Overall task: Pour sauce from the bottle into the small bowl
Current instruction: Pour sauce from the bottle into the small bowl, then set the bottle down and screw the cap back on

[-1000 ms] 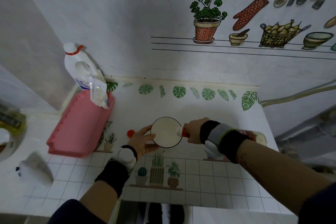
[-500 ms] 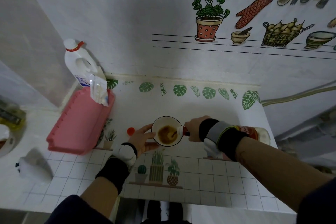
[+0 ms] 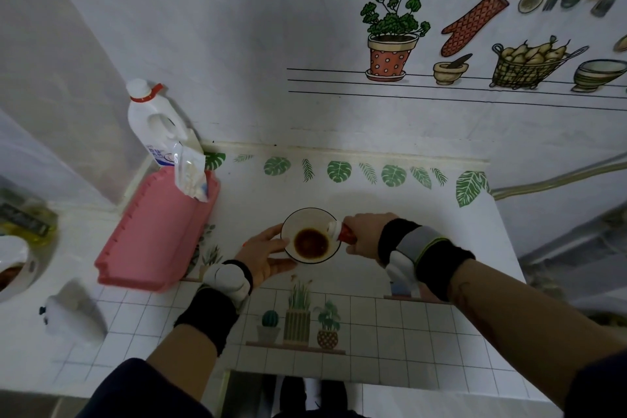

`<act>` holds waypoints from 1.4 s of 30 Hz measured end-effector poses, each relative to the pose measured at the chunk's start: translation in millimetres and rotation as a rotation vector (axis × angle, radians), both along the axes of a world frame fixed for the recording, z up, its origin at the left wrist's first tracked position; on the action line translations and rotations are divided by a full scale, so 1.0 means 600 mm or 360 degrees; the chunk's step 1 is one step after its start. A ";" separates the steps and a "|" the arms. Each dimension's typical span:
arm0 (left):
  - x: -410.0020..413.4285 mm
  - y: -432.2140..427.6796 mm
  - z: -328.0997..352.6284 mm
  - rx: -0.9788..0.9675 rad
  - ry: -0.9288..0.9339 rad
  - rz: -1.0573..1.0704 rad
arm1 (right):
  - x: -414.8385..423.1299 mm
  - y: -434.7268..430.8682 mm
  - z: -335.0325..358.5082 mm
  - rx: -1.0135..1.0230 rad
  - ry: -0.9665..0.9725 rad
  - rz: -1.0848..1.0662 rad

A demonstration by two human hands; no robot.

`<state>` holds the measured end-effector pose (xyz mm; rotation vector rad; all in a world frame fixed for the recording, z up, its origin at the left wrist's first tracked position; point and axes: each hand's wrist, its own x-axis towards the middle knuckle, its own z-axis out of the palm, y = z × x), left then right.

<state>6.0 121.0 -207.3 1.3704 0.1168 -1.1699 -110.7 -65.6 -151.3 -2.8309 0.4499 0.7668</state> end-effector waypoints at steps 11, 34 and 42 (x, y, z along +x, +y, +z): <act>0.010 0.002 -0.009 0.0040 0.0014 0.0066 | -0.033 -0.035 0.087 0.0554 -0.0834 -0.0558; 0.056 0.041 -0.070 0.1146 -0.1661 -0.0306 | -0.084 -0.008 0.036 0.1031 -0.1571 -0.0895; 0.080 0.057 -0.119 0.1320 -0.1803 -0.1053 | -0.082 -0.007 0.042 0.1030 -0.1562 -0.0892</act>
